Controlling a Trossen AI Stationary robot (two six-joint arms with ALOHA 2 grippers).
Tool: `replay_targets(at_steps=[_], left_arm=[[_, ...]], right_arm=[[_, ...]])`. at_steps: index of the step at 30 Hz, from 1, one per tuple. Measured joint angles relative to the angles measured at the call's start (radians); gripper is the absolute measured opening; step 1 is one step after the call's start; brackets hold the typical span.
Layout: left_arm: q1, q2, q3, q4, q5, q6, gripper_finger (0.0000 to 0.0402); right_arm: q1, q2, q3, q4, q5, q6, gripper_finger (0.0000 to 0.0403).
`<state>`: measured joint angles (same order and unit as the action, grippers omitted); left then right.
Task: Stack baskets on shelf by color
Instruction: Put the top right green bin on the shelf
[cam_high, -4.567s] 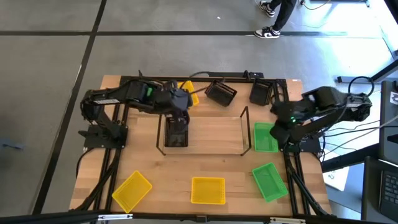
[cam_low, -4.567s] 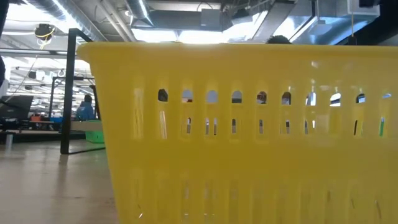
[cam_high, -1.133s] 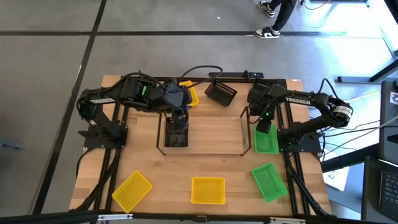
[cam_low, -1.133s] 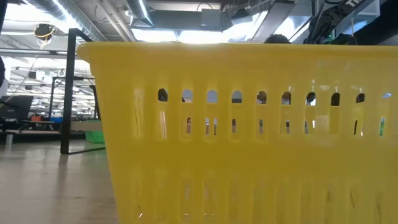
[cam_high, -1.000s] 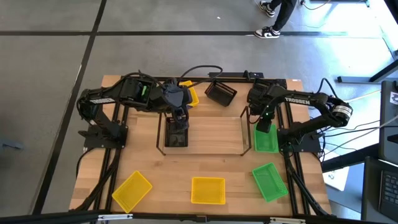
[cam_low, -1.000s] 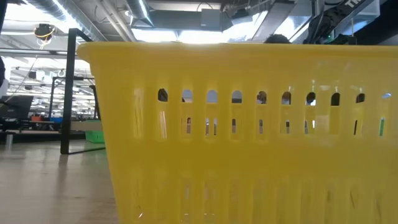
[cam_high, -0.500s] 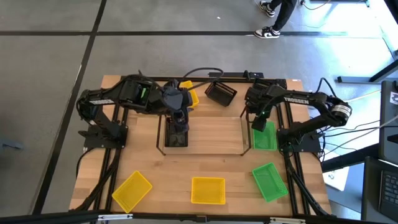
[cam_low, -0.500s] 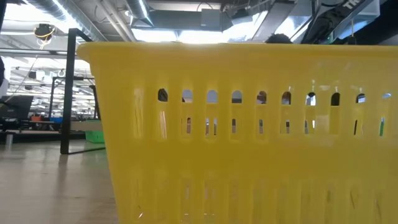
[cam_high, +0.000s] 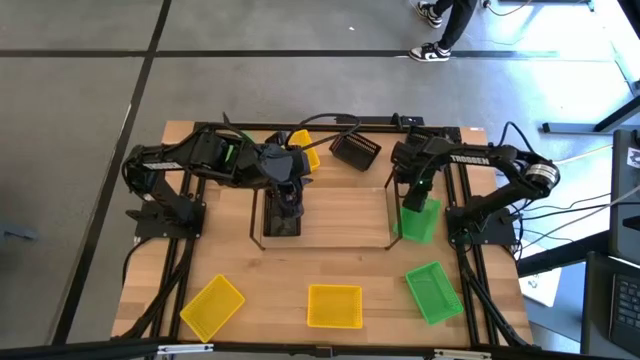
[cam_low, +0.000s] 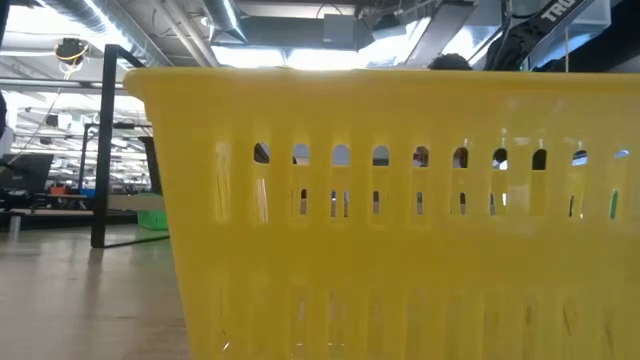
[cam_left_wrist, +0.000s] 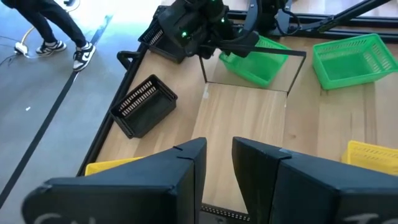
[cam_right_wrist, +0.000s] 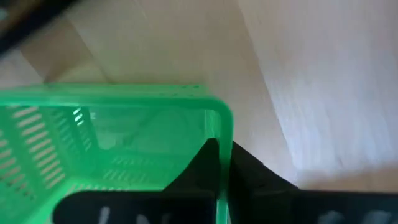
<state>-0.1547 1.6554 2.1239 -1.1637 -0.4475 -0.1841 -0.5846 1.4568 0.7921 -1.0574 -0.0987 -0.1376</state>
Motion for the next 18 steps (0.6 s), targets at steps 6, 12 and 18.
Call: replay_targets(at_steps=[6,12,18], left_arm=[[-0.013,0.0,0.0,0.0,0.0,0.002,0.0069],[-0.028,0.0,0.0,-0.001,0.0,0.003,0.0069],[-0.039,0.0,0.0,-0.002,0.0,0.003,0.0069]], right_arm=[[0.0,-0.021,0.079,-0.179,0.037,0.001,0.0003],[0.006,-0.049,0.204,-0.39,0.153,0.054,0.0002],[0.025,-0.097,0.364,-0.521,0.282,0.136,0.0001]])
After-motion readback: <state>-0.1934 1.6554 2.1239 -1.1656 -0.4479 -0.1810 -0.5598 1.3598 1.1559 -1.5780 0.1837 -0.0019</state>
